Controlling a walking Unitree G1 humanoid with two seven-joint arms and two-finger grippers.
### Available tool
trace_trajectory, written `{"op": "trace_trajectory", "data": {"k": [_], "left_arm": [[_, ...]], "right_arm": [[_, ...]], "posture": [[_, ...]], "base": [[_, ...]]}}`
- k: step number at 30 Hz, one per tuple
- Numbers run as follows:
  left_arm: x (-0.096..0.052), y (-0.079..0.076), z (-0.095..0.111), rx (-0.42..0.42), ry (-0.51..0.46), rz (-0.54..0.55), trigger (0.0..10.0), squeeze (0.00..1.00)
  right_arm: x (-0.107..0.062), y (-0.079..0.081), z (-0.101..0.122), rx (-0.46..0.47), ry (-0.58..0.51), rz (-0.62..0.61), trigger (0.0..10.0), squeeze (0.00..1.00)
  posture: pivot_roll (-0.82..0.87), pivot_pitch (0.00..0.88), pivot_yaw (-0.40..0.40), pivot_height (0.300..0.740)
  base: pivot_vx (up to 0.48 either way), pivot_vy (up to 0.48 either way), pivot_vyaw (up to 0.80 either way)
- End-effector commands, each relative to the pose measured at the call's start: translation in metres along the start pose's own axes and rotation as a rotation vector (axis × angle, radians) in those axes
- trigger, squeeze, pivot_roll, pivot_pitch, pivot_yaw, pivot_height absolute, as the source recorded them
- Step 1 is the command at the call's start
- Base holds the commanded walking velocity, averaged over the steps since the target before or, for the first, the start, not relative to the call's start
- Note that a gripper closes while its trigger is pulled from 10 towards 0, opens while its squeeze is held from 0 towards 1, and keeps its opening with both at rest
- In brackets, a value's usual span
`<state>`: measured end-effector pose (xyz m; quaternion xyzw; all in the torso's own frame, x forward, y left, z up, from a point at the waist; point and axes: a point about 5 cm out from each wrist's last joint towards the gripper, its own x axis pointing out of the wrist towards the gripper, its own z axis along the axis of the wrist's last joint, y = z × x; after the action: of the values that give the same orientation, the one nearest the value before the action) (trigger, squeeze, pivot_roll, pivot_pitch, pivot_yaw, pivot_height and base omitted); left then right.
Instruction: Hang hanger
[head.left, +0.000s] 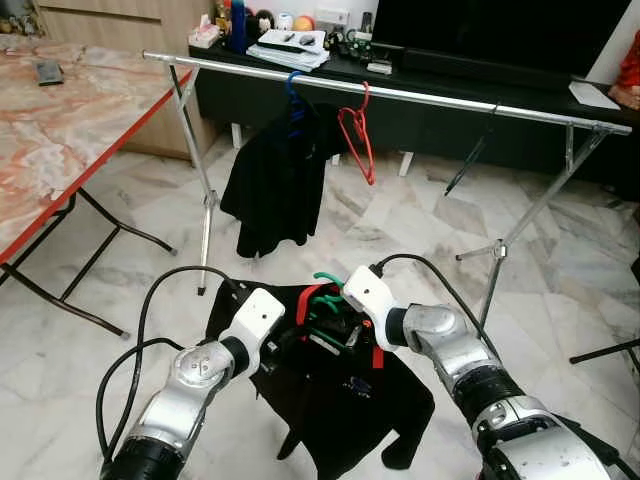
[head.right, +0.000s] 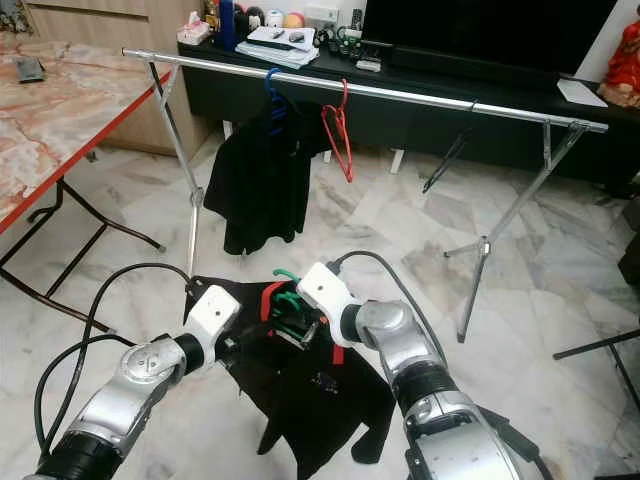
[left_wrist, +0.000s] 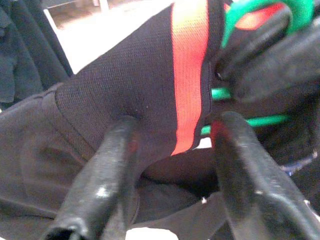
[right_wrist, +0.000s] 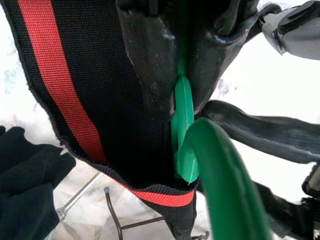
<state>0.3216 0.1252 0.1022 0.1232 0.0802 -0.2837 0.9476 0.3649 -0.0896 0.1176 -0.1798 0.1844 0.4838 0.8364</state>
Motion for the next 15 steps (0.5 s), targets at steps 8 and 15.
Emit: {"op": "trace_trajectory", "data": {"k": [8, 15], "left_arm": [[0.0060, 0.0018, 0.0069, -0.018, 0.046, 0.091, 10.0, 1.00], [0.0045, 0.0072, 0.0057, 0.011, 0.138, 0.207, 10.0, 0.00]], "right_arm": [[0.0028, -0.0019, 0.0183, -0.040, -0.034, -0.011, 10.0, 0.00], [0.0043, -0.0036, 0.0198, -0.025, -0.027, -0.040, 10.0, 0.00]], "posture": [[0.07, 0.086, -0.081, 0.740], [0.07, 0.090, -0.085, 0.740]], "base": [[0.000, 0.000, 0.00], [0.000, 0.000, 0.00]]}}
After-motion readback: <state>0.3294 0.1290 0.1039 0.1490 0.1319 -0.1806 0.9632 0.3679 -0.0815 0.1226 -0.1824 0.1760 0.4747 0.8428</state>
